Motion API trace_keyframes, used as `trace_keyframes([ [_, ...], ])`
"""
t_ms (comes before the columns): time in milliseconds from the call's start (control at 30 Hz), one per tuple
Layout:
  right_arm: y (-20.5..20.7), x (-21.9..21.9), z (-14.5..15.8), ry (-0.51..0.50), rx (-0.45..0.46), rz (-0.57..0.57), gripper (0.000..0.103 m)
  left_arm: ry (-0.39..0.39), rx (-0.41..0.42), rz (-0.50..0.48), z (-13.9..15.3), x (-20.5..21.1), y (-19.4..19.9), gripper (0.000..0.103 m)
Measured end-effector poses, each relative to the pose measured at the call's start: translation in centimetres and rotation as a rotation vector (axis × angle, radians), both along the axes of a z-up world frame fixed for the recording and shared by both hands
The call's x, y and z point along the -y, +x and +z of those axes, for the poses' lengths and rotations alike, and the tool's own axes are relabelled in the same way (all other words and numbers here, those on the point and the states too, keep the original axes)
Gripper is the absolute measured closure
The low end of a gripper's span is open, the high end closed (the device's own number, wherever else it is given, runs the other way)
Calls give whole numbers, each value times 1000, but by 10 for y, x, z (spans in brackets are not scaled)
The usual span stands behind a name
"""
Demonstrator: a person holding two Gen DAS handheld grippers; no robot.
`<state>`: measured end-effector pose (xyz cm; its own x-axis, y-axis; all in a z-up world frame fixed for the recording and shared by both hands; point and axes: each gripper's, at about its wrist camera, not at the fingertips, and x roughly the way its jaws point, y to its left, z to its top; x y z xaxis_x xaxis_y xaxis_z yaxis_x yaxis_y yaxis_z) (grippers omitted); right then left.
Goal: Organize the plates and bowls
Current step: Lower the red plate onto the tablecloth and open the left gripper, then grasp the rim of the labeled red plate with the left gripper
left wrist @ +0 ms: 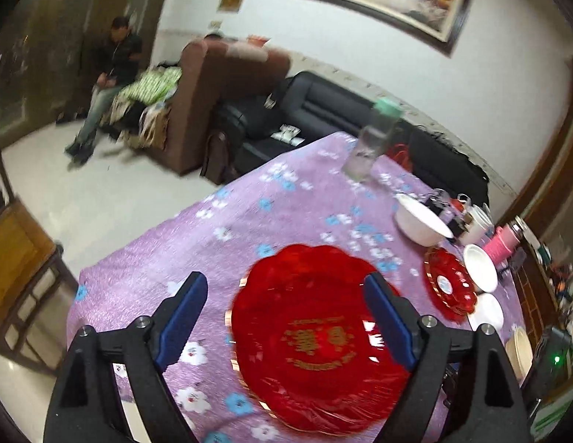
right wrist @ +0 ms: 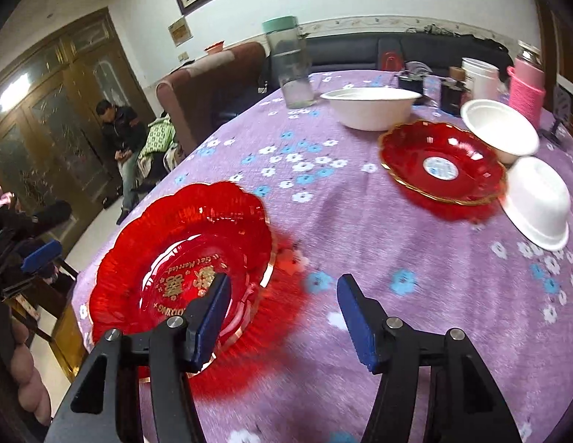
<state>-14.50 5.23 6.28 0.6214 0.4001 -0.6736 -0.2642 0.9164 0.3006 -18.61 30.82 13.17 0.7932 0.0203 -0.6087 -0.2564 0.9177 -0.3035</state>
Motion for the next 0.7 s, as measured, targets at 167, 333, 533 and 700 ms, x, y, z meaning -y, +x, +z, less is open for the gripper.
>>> trace_keyframes([
  [167, -15, 47, 2, 14, 10, -84, 38, 112, 60, -105, 19, 45, -6, 13],
  [333, -25, 104, 1, 13, -11, -208, 38, 115, 55, -242, 23, 83, 2, 11],
  [533, -12, 157, 6, 60, -25, -303, 39, 66, -14, -348, 21, 122, 44, 11],
  [700, 29, 175, 17, 89, -21, -297, 39, 72, -79, -383, 18, 152, 92, 11],
])
